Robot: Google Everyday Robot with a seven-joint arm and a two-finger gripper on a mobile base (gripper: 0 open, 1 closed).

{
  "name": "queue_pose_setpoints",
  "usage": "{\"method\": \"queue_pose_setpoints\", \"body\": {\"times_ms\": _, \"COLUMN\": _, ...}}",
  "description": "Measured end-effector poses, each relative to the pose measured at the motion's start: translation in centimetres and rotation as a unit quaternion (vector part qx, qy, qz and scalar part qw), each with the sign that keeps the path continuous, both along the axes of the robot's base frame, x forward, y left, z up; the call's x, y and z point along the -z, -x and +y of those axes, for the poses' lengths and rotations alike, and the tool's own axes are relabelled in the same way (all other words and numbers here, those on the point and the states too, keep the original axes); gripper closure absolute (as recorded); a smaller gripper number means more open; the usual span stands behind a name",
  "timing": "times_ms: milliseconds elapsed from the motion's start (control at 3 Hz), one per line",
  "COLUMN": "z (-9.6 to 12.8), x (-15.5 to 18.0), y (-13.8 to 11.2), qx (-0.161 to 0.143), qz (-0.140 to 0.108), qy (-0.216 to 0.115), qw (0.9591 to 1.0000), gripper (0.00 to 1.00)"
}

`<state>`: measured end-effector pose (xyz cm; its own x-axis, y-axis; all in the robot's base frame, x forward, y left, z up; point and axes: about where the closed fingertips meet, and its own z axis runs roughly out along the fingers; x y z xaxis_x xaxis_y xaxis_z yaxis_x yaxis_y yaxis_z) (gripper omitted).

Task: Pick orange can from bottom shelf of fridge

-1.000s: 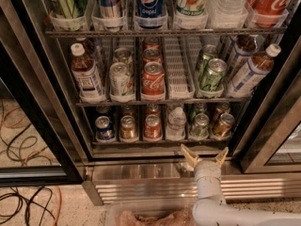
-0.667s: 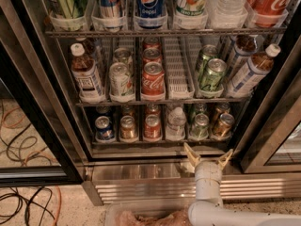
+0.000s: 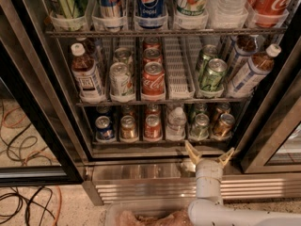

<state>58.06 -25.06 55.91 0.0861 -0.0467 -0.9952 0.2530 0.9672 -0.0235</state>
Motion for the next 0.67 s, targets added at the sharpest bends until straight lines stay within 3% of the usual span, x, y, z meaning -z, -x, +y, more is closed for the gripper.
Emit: {"method": "queue_pose_setpoints", "body": {"times_ms": 667, "z": -0.6, "x": -1.9, "y": 2.7, "qx": 0.021, "qz": -0.064, "qy": -0.007, "qw": 0.9977, "gripper": 0.0}}
